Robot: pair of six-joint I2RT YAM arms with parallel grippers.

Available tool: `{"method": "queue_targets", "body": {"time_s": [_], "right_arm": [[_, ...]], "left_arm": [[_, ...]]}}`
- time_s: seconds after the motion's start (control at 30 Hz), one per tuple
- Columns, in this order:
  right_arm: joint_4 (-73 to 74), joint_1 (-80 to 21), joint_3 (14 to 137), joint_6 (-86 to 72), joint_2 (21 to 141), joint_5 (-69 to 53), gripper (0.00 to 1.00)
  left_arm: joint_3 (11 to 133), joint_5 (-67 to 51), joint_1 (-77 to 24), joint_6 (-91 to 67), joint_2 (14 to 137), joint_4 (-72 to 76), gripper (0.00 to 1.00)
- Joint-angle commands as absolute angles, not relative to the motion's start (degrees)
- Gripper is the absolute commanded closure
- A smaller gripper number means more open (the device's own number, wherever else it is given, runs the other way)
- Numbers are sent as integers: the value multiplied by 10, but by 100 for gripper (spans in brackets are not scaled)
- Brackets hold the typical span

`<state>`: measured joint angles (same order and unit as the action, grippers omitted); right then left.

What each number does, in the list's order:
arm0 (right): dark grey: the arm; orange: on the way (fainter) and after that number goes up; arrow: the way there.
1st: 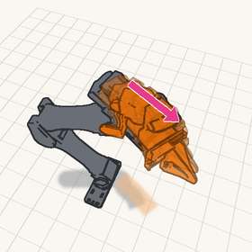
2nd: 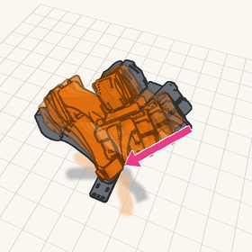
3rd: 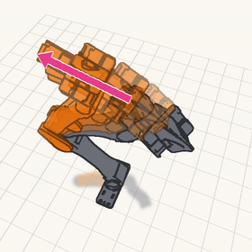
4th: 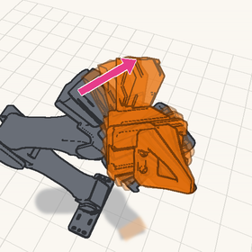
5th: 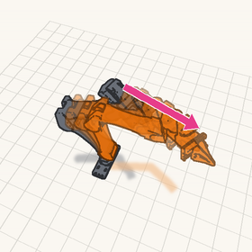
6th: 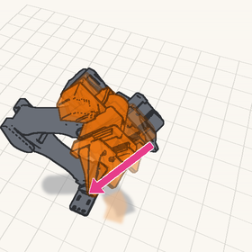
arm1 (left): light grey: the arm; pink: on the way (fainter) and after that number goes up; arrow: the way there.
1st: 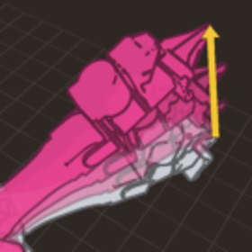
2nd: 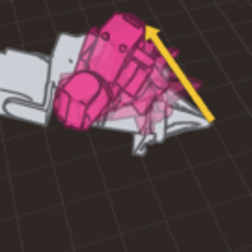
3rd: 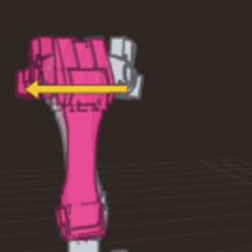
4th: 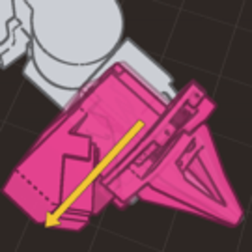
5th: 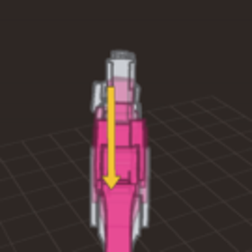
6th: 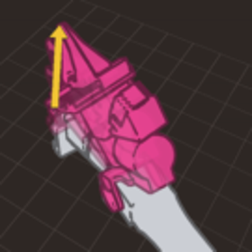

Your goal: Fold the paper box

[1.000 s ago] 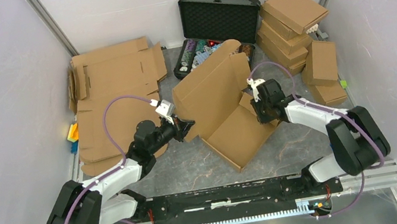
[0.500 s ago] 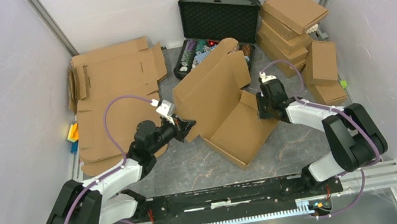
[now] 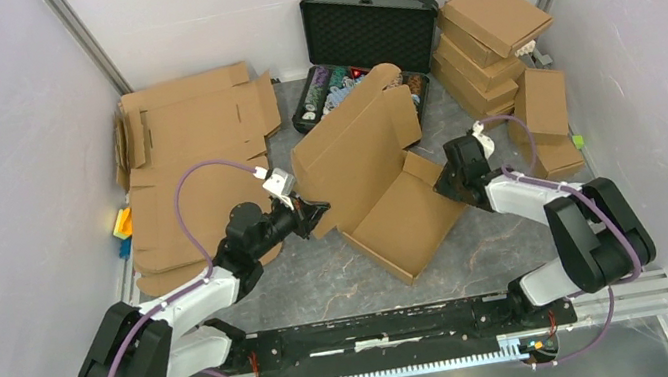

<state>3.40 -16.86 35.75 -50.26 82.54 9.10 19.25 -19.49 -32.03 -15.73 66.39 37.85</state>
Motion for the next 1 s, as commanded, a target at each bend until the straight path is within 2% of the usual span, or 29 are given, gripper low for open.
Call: {"method": "queue_targets", "body": {"time_s": [0.0, 0.1, 0.13, 0.33, 0.6, 0.97], "right_arm": [[-103, -164, 324, -632, 832, 103, 90], [-144, -164, 327, -625, 859, 129, 95], [-160, -164, 321, -626, 862, 145, 100], [-256, -165, 241, -654, 847, 249, 100], [-296, -164, 216, -688, 879, 286, 100], [-381, -164, 181, -716, 889, 231, 100]], "left_arm": [[205, -210, -327, -148, 665, 374, 98], [205, -212, -329, -149, 663, 375, 98], [204, -212, -330, -149, 663, 375, 98], [207, -213, -333, -149, 665, 374, 98], [209, -219, -339, -145, 670, 375, 98], [212, -230, -352, -136, 678, 383, 98]]}}
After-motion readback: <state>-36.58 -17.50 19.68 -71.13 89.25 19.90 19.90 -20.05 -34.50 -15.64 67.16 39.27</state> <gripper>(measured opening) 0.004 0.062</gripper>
